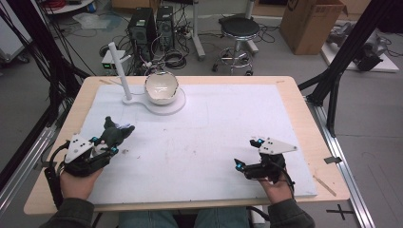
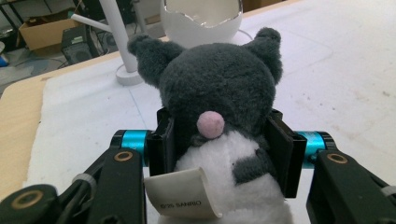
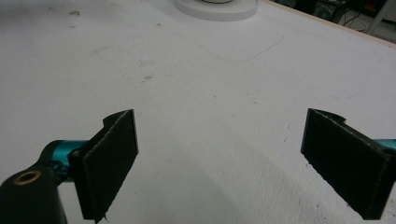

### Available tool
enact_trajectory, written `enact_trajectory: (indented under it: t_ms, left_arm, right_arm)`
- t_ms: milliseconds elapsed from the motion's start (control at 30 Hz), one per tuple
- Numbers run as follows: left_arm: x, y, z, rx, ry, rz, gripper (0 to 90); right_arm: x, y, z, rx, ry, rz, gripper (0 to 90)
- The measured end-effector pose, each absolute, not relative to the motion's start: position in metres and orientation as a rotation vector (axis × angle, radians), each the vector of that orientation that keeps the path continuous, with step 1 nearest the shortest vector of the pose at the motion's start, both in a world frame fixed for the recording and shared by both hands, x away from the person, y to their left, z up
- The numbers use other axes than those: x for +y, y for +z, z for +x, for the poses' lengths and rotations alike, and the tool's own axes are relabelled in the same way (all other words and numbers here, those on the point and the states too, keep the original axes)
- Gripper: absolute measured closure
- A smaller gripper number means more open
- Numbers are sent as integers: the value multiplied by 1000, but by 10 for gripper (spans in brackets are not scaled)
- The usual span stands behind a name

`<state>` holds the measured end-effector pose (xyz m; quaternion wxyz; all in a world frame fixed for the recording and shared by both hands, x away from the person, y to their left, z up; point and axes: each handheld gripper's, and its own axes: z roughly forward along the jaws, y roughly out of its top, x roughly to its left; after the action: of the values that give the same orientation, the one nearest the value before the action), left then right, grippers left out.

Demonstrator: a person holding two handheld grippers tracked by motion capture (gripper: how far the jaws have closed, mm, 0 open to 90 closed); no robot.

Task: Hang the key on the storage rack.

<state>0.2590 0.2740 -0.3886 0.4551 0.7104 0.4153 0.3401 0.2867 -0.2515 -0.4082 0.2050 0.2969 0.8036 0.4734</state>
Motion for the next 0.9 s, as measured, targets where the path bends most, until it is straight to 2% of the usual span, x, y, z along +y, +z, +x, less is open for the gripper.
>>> enact_trajectory:
  t_ms: [400,900]
  left_arm:
    - [273,-378,269,1021,799,1724,516]
    - [290,-356,288,1034,719,1570,521]
  right_arm:
    - [-251,-408,288,2236,1340,826,102]
    - [-251,-406,291,2235,1364,826,102]
